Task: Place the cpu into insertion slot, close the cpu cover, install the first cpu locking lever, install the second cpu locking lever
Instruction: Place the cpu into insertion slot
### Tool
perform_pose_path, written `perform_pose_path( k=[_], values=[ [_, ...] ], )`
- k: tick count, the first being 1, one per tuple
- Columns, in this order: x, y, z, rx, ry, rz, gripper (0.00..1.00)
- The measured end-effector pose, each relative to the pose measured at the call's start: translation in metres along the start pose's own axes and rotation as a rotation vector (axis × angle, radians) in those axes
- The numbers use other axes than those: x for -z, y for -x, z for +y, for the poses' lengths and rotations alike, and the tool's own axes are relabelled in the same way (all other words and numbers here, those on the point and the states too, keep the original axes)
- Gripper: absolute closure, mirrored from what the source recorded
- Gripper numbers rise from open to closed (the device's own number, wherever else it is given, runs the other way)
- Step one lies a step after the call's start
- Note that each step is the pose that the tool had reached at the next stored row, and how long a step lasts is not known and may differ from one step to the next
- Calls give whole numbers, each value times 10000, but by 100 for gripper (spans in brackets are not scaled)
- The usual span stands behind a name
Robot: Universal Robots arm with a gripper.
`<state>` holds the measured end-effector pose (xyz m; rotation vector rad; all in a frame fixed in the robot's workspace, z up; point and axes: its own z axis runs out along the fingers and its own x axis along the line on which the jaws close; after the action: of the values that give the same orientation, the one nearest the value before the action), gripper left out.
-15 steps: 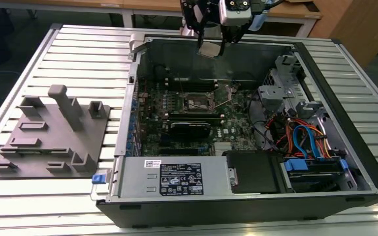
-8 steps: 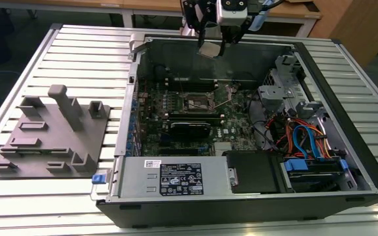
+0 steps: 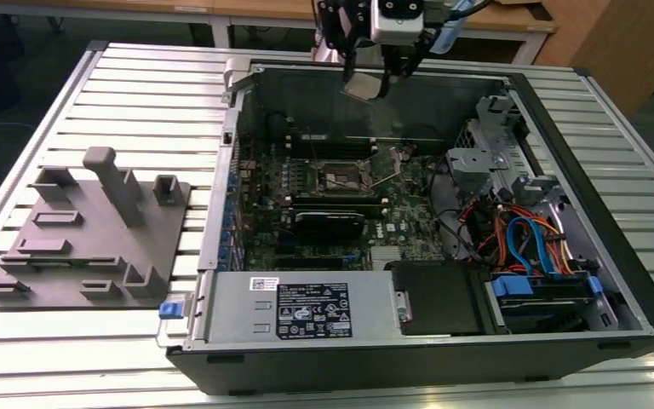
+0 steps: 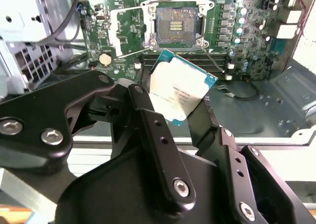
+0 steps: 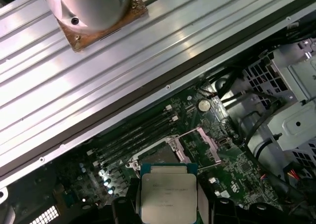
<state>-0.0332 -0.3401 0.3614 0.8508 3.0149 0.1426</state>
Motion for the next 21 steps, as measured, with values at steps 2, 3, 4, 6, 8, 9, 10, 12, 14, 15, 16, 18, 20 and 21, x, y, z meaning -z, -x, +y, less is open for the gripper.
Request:
perform_pose_path(
  k=[2, 3, 4, 6, 8, 9, 10, 12, 14, 15, 16, 18, 20, 21],
  values=[
    [-1, 0, 0, -318, 5, -29, 46],
    [-2, 0, 0, -483, 8, -43, 46],
    [-3, 0, 0, -641, 12, -58, 46],
    [-4, 0, 0, -972, 18, -87, 46],
    [-5, 0, 0, -1260, 24, -113, 46],
    [-5, 0, 0, -1356, 25, -122, 46],
    [-5, 0, 0, -1388, 25, -124, 46],
    [-5, 0, 0, -1391, 26, -125, 46],
    [-5, 0, 0, -1392, 26, -125, 46],
    [-5, 0, 0, -1396, 26, -125, 46],
    [-7, 0, 0, -1519, 32, -136, 46],
    [-9, 0, 0, -1814, 35, -162, 46],
    [-10, 0, 0, -2076, 39, -186, 46],
    [-10, 0, 0, -2104, 40, -188, 46]
  ],
)
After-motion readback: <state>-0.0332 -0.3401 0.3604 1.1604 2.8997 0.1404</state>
